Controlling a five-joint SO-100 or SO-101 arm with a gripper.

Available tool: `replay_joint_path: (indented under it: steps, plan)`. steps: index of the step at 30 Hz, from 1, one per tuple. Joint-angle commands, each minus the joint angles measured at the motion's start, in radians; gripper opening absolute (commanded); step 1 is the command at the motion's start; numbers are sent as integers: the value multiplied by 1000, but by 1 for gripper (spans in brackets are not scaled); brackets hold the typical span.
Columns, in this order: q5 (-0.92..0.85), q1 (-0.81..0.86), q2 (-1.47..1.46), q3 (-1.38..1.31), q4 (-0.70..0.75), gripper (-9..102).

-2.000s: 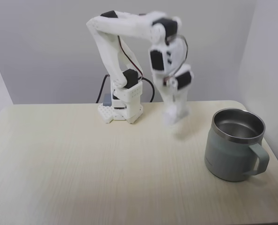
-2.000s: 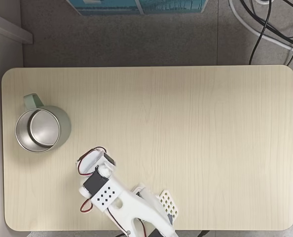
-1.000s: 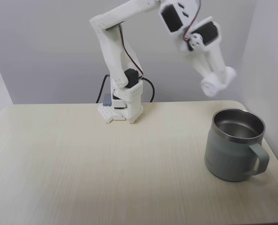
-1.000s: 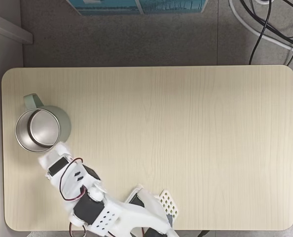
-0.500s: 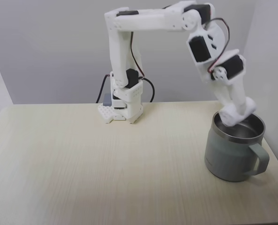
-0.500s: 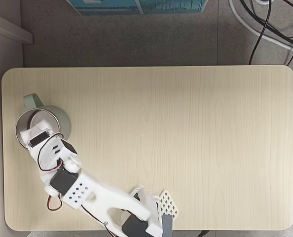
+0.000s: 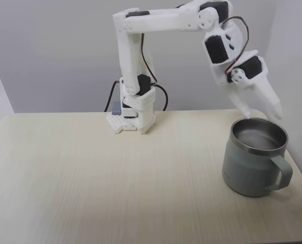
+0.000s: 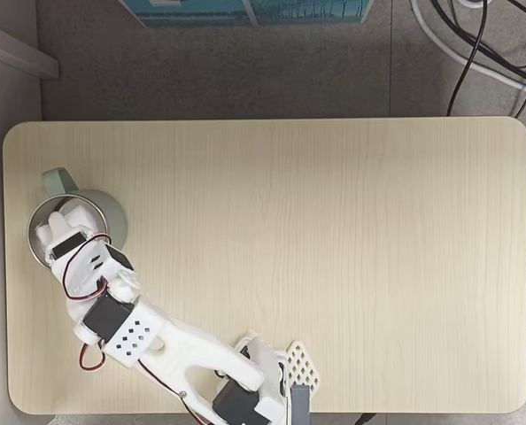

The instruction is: Grasp a dressing and put it in the cup.

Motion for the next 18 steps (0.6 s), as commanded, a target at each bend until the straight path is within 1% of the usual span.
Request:
replay_joint_path:
  steps: [1, 18]
  plan:
    - [3, -11, -55, 48, 6, 32]
    - [-11, -18, -44, 40, 8, 31]
